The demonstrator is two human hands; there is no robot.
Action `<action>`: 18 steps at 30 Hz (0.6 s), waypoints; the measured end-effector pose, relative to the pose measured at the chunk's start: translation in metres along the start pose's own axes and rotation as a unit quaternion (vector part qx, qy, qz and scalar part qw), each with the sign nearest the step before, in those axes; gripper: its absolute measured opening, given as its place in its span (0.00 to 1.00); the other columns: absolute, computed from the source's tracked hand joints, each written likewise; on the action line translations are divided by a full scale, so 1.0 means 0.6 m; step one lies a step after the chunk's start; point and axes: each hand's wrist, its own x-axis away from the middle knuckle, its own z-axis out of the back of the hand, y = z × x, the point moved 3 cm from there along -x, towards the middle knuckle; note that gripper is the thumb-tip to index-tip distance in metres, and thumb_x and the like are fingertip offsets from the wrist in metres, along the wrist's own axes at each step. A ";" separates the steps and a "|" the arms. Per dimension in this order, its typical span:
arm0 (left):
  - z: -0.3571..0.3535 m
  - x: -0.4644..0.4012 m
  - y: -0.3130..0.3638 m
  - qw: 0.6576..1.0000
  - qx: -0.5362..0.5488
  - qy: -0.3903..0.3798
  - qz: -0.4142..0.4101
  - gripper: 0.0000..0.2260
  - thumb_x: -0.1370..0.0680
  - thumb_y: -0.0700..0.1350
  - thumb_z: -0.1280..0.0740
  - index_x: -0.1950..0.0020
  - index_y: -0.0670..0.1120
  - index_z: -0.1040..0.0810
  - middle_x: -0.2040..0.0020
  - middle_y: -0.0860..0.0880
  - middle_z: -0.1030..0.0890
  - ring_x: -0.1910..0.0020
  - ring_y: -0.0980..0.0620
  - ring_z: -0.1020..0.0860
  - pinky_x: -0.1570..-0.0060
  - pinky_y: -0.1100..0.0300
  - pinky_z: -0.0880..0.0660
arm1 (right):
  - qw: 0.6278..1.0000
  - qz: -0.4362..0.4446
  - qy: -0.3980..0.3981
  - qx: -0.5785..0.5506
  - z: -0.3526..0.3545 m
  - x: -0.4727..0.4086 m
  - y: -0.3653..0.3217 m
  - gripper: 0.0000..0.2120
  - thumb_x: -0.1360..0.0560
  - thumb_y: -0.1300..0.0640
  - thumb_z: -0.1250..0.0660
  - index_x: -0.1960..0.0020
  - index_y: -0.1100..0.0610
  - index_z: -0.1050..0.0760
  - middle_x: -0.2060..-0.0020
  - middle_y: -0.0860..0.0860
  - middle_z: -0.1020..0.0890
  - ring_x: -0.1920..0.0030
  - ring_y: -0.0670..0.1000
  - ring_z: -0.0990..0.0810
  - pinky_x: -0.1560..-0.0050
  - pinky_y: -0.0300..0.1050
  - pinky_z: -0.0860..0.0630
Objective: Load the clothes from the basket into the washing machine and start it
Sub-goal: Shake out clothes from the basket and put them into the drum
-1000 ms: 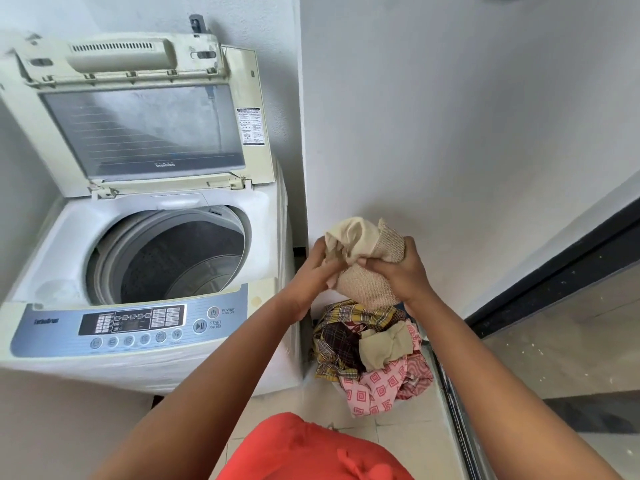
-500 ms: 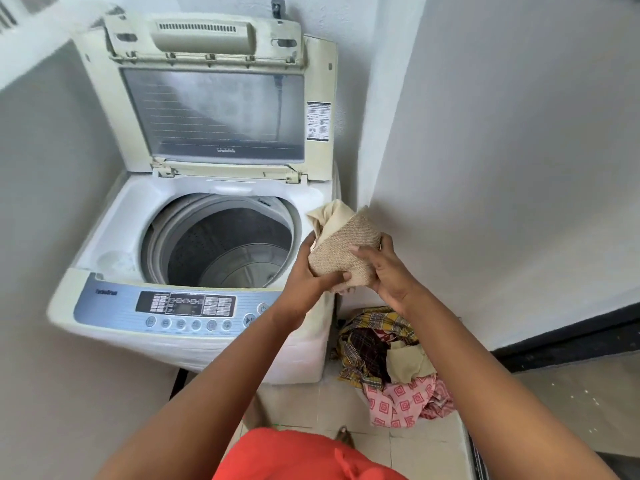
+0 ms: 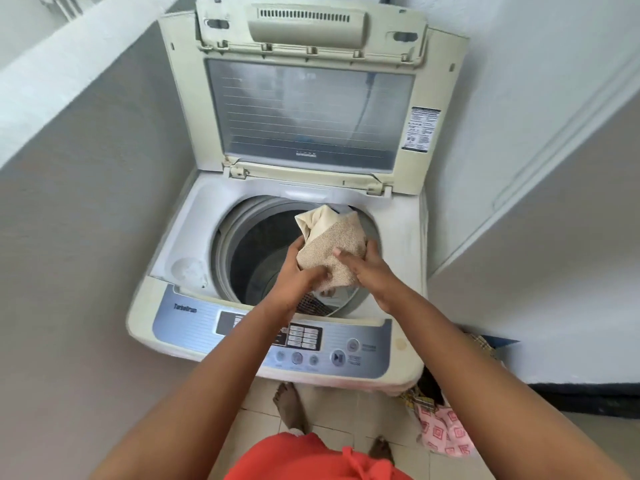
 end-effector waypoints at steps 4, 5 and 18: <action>0.060 -0.039 -0.022 0.996 -0.050 -0.032 0.069 0.38 0.29 0.34 0.29 0.24 0.49 0.41 0.44 0.42 0.21 0.50 0.42 0.19 0.47 0.36 0.23 | 0.996 -0.078 -0.003 0.047 -0.044 -0.049 0.032 0.39 0.32 0.40 0.25 0.29 0.50 0.39 0.35 0.50 0.23 0.40 0.53 0.21 0.37 0.56 0.24; 0.072 -0.048 -0.027 0.994 -0.062 -0.036 0.086 0.39 0.31 0.36 0.27 0.24 0.50 0.41 0.44 0.41 0.21 0.50 0.40 0.20 0.48 0.34 0.24 | 0.994 -0.092 -0.002 0.050 -0.054 -0.059 0.039 0.38 0.31 0.41 0.25 0.30 0.51 0.39 0.36 0.51 0.23 0.41 0.53 0.21 0.37 0.55 0.24; 0.150 -0.152 -0.088 0.950 -0.218 -0.097 0.202 0.38 0.26 0.35 0.30 0.21 0.48 0.47 0.49 0.45 0.22 0.67 0.58 0.22 0.64 0.57 0.27 | 0.965 -0.233 -0.025 0.118 -0.096 -0.154 0.160 0.40 0.36 0.35 0.26 0.33 0.54 0.33 0.44 0.56 0.19 0.55 0.55 0.14 0.61 0.46 0.17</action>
